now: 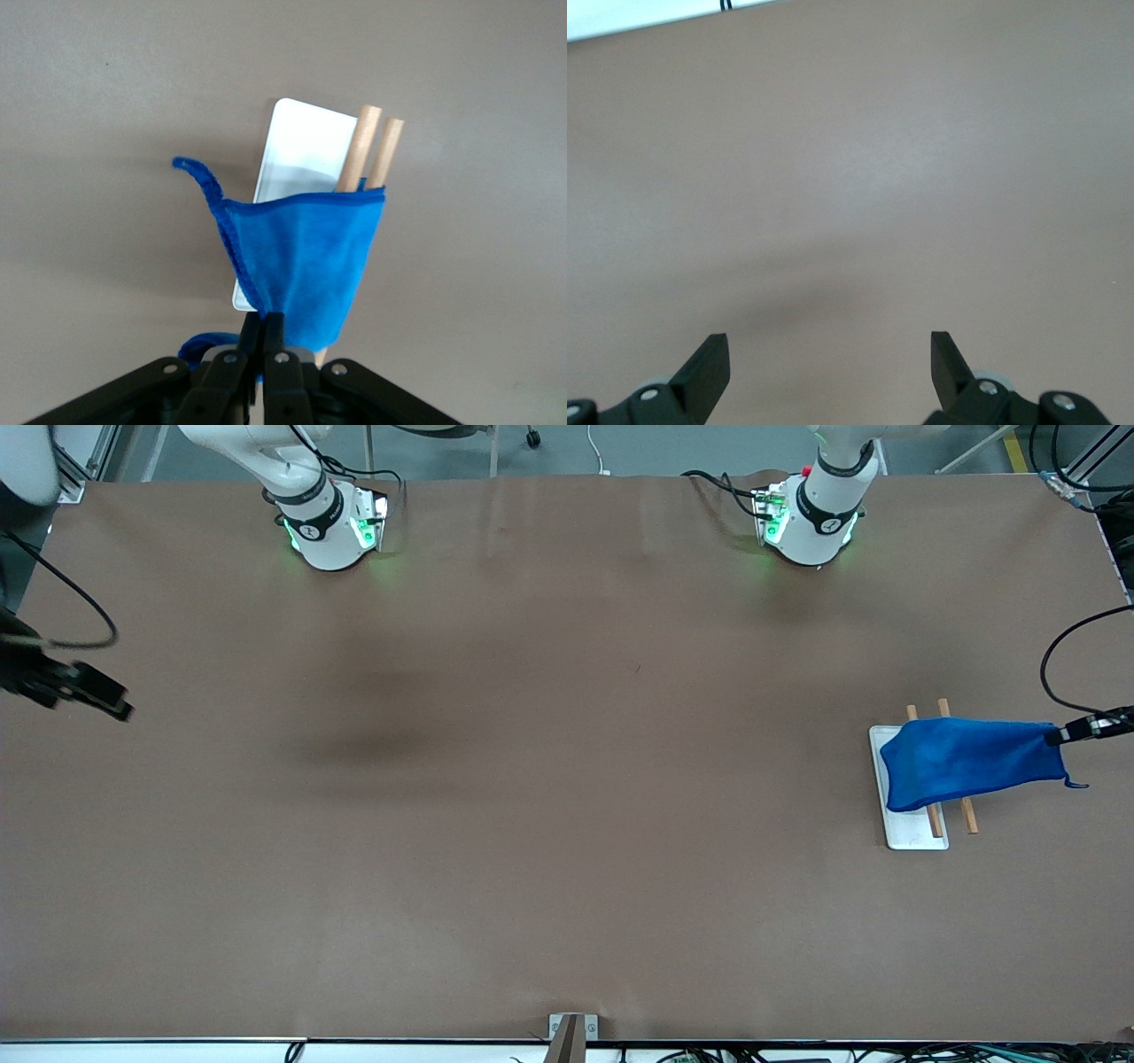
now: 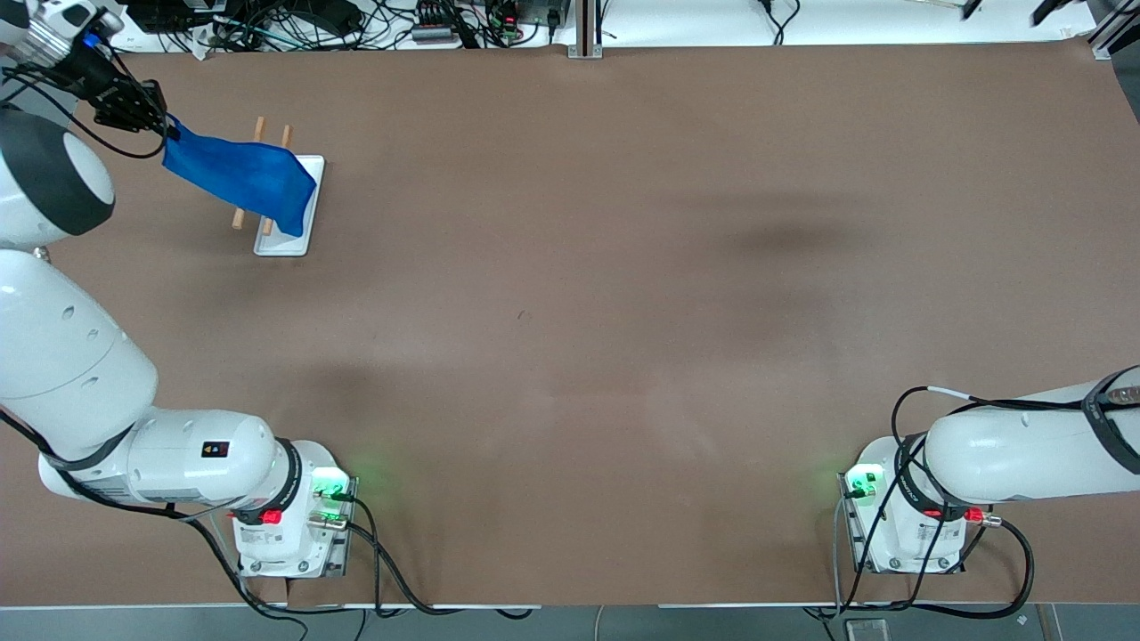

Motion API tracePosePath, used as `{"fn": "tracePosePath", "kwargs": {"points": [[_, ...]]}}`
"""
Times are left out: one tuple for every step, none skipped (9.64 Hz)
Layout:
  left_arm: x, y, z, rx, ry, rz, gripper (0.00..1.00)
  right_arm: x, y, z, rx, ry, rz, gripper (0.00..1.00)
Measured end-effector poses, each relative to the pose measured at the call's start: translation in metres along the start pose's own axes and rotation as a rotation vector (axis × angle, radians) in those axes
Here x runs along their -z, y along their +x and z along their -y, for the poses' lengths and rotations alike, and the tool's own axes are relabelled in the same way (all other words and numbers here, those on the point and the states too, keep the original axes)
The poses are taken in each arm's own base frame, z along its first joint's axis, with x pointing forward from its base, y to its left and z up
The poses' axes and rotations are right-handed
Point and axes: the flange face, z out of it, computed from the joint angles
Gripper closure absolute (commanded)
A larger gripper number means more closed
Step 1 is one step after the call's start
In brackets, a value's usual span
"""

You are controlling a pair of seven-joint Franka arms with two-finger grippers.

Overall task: Right arm passes towel to left arm to hang
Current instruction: 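Lower the towel over the rods and open the left gripper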

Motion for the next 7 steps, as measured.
{"fn": "tracePosePath", "kwargs": {"points": [[-0.012, 0.005, 0.001, 0.001, 0.011, 0.01, 0.84, 0.031, -0.008, -0.013, -0.021, 0.001, 0.0, 0.0], [-0.022, 0.009, 0.001, 0.002, 0.018, 0.02, 0.66, 0.052, -0.013, -0.018, -0.029, 0.001, 0.001, 0.0], [-0.03, 0.011, 0.002, 0.003, 0.022, 0.03, 0.1, 0.057, -0.017, -0.018, -0.028, -0.001, 0.022, 0.0], [-0.035, 0.013, 0.001, 0.0, 0.027, 0.036, 0.06, 0.052, -0.019, -0.016, -0.021, -0.004, 0.049, 0.0], [-0.036, 0.016, -0.003, -0.01, 0.031, 0.03, 0.03, 0.047, -0.017, -0.015, -0.005, -0.007, 0.064, 0.0], [-0.035, 0.021, -0.014, -0.032, 0.033, 0.016, 0.03, 0.044, -0.016, -0.016, 0.003, -0.008, 0.07, 0.0], [-0.029, 0.026, -0.032, -0.069, 0.062, 0.006, 0.02, 0.043, -0.015, -0.016, 0.008, -0.008, 0.073, 0.0]]}}
